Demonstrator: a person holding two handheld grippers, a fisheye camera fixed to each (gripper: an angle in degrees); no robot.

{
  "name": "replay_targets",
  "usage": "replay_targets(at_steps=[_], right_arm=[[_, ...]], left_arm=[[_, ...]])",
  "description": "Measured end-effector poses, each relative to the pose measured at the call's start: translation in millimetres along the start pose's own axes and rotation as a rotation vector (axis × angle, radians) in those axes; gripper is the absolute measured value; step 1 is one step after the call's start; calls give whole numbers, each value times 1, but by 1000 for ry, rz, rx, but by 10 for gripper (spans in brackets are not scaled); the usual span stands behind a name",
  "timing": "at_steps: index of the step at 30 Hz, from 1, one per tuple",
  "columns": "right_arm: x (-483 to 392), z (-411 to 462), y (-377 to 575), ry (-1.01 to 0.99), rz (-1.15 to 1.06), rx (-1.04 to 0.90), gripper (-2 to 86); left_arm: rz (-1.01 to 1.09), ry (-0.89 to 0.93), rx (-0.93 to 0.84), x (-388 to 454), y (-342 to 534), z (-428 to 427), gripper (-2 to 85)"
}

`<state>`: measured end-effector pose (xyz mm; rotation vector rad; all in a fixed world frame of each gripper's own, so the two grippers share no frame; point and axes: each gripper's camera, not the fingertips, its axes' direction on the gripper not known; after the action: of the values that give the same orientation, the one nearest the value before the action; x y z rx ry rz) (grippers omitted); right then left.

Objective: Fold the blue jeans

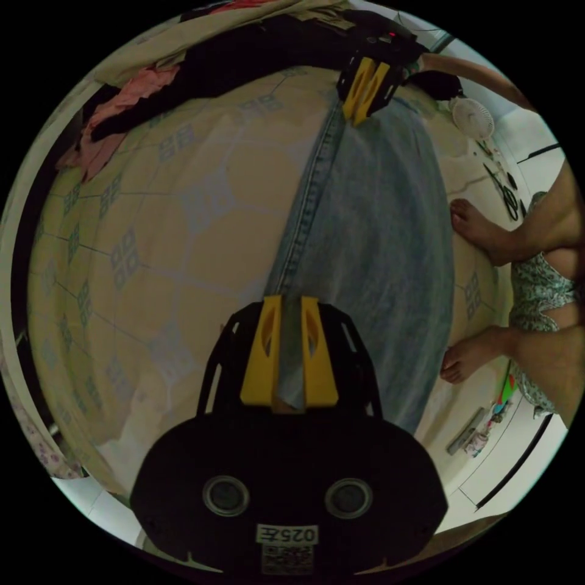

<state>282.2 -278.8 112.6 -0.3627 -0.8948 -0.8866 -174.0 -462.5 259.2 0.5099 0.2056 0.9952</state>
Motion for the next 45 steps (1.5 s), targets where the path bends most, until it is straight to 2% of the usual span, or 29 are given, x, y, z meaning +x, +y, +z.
replay_targets(at_steps=[2, 9, 15, 20, 22, 26, 30, 32, 36, 39, 42, 45], right_arm=[[-3, 4, 2, -21, 5, -9, -1], [-20, -4, 22, -25, 42, 18, -9], [-68, -32, 65, 114, 126, 149, -10], [-121, -57, 95, 312, 188, 193, -10], [-125, -70, 101, 338, 189, 202, -10], [-88, -73, 112, 262, 211, 224, -10], [-47, -27, 125, 139, 243, 169, -9], [-34, -2, 137, 66, 260, 137, -9], [-30, 4, 161, 96, 265, 153, -3], [-21, -6, 191, 122, 341, 183, 26], [-13, -26, 245, 159, 502, 214, 57], [-16, -40, 330, 12, 746, 348, 54]], left_arm=[[-16, 52, -2, 0, 4, -4, 24], [-41, 61, 24, 17, 21, -30, -8], [-88, -98, 137, 65, 54, -62, -9], [-258, -238, 282, 110, 90, -104, -9], [-296, -261, 290, 117, 96, -115, -9], [-333, -282, 274, 104, 101, -121, -9], [-346, -175, 222, 73, 95, -86, -9], [-306, -102, 116, 66, 88, -53, -9], [-289, -166, 115, 75, 96, -49, -10], [-373, -162, 159, 73, 115, -53, -13], [-590, -205, 242, 65, 152, -70, -9], [-732, -81, 511, 82, 193, -100, -3]])
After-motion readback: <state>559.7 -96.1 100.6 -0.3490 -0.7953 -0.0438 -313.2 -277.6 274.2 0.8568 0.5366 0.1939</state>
